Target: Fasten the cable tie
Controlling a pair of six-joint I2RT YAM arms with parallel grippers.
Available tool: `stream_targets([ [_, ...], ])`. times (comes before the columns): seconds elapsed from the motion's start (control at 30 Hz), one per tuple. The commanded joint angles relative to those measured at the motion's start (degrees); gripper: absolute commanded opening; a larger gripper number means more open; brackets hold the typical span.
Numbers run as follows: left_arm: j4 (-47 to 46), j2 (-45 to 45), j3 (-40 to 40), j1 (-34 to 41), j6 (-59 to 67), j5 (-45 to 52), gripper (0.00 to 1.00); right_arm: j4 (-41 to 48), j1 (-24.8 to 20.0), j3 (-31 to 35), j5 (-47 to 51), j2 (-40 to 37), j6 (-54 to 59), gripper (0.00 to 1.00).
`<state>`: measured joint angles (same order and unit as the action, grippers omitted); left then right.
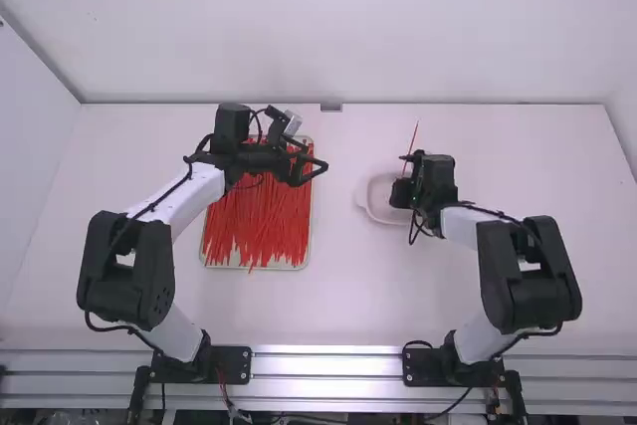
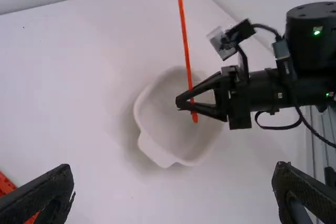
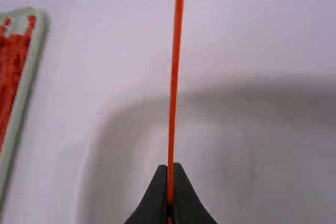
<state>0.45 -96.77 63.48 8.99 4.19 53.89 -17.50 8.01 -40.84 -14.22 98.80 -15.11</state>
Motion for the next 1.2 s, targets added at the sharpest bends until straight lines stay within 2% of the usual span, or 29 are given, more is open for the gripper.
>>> stream_targets([
  [0.0,-0.2,0.2,-0.2,-0.1,0.8,0.7,0.99,-0.2,-0.2,0.4,0.6,0.5,-0.1,0.0],
  [0.03,-0.2,0.2,-0.1,0.0,0.8,0.7,0.99,-0.2,-0.2,0.4,0.6,0.5,0.2,0.04],
  [0.1,0.0,0.2,-0.1,0.0,0.8,0.7,0.99,-0.2,-0.4,0.4,1.0,0.5,0.1,0.22],
  [0.13,-0.1,0.2,-0.1,0.0,0.8,0.7,0.99,-0.4,-0.9,0.4,1.0,0.5,0.1,0.99],
  [0.5,0.8,0.3,0.0,-0.3,0.5,0.5,0.99,-0.1,-3.2,0.4,-1.0,-2.8,1.1,0.99],
  [0.77,-2.3,4.6,0.0,-3.8,-2.5,3.7,0.99,10.3,-3.5,0.4,-0.8,-15.6,1.5,0.99],
  [0.97,-7.1,9.9,0.0,-3.8,-2.3,3.5,0.99,18.0,-0.7,0.4,2.2,-25.9,1.6,0.99],
  [1.17,-11.0,15.0,0.0,-3.8,-2.3,3.5,0.99,22.8,2.0,0.4,2.7,-32.6,1.7,0.99],
])
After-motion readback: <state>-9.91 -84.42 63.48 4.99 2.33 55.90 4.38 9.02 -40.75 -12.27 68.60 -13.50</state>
